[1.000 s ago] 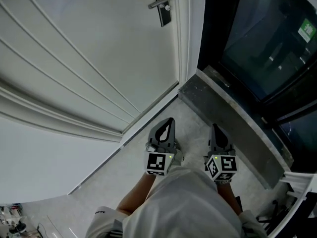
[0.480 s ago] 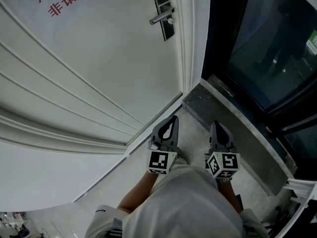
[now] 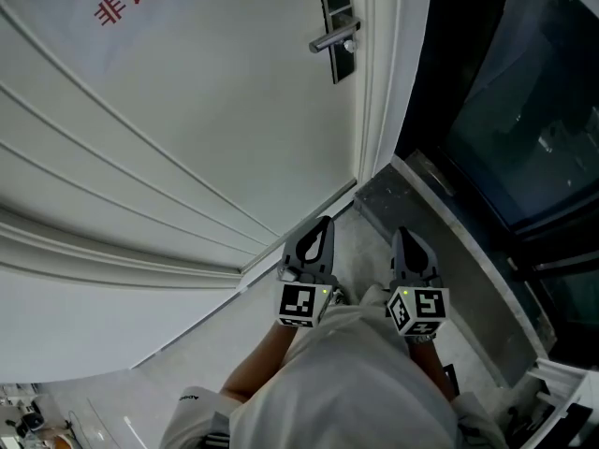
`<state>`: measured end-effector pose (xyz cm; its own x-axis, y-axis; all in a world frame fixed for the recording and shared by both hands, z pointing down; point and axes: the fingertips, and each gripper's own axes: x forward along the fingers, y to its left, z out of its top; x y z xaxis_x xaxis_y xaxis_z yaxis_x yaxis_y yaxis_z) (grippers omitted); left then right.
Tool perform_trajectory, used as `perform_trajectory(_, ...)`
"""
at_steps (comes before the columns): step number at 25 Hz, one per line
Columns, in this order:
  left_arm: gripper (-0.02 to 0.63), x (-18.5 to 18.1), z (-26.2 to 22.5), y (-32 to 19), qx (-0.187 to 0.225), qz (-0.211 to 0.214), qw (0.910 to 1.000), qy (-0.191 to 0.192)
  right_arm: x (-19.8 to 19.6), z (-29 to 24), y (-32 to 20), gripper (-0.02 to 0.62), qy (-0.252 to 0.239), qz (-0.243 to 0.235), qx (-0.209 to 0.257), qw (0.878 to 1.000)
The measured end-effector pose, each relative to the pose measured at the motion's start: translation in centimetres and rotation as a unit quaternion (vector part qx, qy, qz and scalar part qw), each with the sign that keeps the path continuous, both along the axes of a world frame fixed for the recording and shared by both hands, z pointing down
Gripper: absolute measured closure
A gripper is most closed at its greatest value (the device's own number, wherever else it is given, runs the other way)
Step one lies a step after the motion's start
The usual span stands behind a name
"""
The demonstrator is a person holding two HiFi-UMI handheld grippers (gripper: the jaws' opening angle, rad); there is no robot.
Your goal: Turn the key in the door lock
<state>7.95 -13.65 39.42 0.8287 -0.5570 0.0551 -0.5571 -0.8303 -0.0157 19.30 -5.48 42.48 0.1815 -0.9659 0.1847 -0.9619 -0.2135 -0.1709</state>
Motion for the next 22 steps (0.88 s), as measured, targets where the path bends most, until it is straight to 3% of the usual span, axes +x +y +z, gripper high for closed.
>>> perform_trajectory(11,0.597,-0.2,0.3,-5.3,-0.005,-0.075,0.9971,-0.007,1.9,0.0,-6.8,0.606,0.006,-0.064,-0.010,0.998)
perform_trajectory(16,0.598,1.9,-0.3,-8.2,-0.004,-0.106,0.9943,0.010,4.2,-0.8,-10.6,0.606,0.024,-0.101,-0.013,0.995)
perform_trajectory(22,0.598,4.4,-0.8,-11.1,0.001,-0.143,0.9894,0.026,5.2,-1.6,-14.5,0.606,0.074,-0.172,-0.023,0.982)
